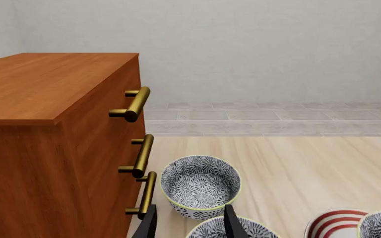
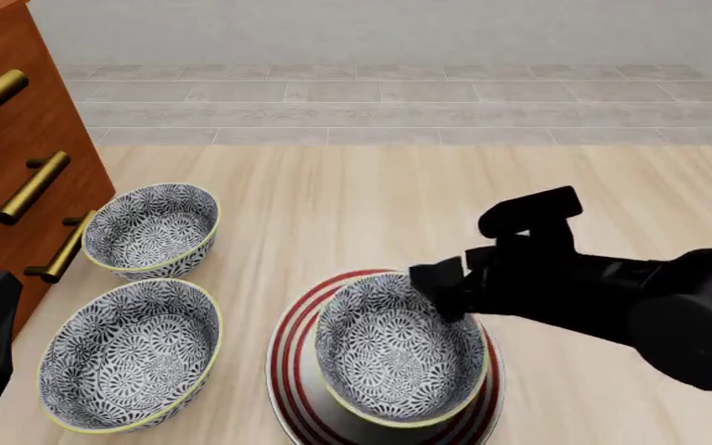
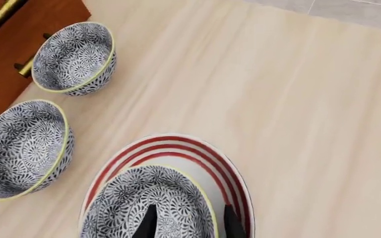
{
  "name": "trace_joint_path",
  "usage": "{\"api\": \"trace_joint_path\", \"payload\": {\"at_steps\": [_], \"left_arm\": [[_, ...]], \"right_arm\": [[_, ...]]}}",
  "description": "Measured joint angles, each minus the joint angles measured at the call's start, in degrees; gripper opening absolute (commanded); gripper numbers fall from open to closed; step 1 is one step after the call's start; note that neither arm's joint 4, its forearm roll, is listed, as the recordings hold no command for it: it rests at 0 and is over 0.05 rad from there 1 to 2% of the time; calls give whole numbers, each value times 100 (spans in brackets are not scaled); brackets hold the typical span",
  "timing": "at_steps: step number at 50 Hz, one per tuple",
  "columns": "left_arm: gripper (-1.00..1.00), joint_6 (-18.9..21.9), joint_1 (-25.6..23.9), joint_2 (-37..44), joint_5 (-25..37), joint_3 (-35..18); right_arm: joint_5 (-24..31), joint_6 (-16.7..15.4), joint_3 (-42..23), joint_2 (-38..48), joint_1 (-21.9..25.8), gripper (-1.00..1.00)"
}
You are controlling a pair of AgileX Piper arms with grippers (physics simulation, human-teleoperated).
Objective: Pick up the bowl and put it in the front on the plate.
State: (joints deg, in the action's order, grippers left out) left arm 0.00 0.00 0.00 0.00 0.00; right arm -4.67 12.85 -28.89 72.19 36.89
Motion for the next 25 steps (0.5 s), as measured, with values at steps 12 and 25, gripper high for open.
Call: {"api": "trace_joint_path", "payload": {"at_steps": [12,25], "left_arm": [[100,0,0,0,0,0],[100,0,0,0,0,0]], "right_arm": [[375,-259,-316,-356,-91,100],[353,-533,-425,-701,-346,100]]}}
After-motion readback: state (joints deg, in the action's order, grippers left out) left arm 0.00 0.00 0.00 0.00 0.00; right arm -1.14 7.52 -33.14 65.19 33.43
